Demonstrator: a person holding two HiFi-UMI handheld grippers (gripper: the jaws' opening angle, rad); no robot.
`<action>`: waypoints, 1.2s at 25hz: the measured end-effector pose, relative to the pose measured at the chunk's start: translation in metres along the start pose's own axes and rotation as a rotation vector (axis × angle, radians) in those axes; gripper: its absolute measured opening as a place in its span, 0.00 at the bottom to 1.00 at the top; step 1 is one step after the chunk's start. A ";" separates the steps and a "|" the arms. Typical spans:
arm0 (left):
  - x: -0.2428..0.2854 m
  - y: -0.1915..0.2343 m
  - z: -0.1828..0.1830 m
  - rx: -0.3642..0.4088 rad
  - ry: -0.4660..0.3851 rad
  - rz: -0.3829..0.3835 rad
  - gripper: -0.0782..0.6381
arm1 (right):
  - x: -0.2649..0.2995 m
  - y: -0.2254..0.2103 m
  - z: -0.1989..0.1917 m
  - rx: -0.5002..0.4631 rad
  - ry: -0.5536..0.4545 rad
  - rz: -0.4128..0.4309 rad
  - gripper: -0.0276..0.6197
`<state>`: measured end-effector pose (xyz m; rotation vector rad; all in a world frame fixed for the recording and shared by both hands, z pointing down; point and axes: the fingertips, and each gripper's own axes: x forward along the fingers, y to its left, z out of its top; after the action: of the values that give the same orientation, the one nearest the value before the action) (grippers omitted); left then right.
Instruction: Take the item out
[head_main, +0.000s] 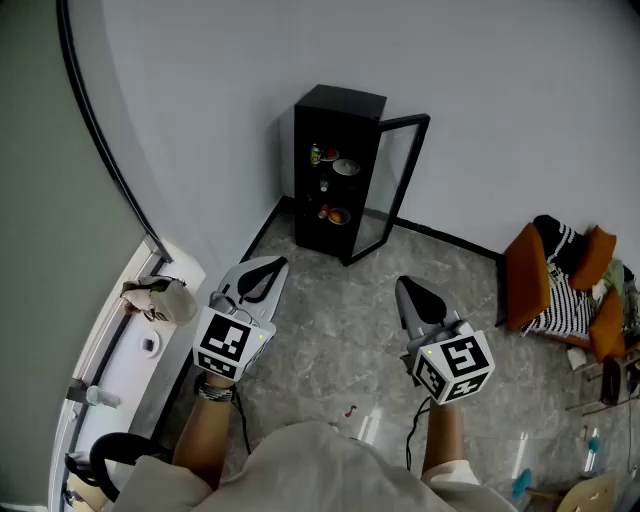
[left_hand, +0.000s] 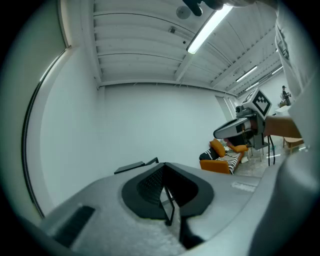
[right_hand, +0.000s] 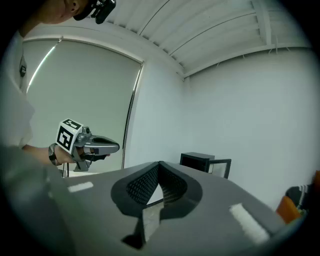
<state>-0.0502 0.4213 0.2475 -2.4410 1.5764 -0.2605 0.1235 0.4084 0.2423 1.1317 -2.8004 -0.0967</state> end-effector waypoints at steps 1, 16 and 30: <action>0.003 -0.002 0.000 0.000 0.003 0.001 0.12 | 0.000 -0.004 -0.001 0.010 -0.002 0.004 0.05; 0.043 -0.044 -0.002 0.025 0.036 0.004 0.12 | -0.010 -0.053 -0.025 0.073 0.007 0.074 0.05; 0.149 0.009 -0.045 -0.014 0.049 -0.013 0.12 | 0.071 -0.124 -0.045 0.127 0.007 0.100 0.05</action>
<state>-0.0096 0.2771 0.2921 -2.4747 1.5875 -0.3150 0.1639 0.2691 0.2804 1.0114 -2.8863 0.0950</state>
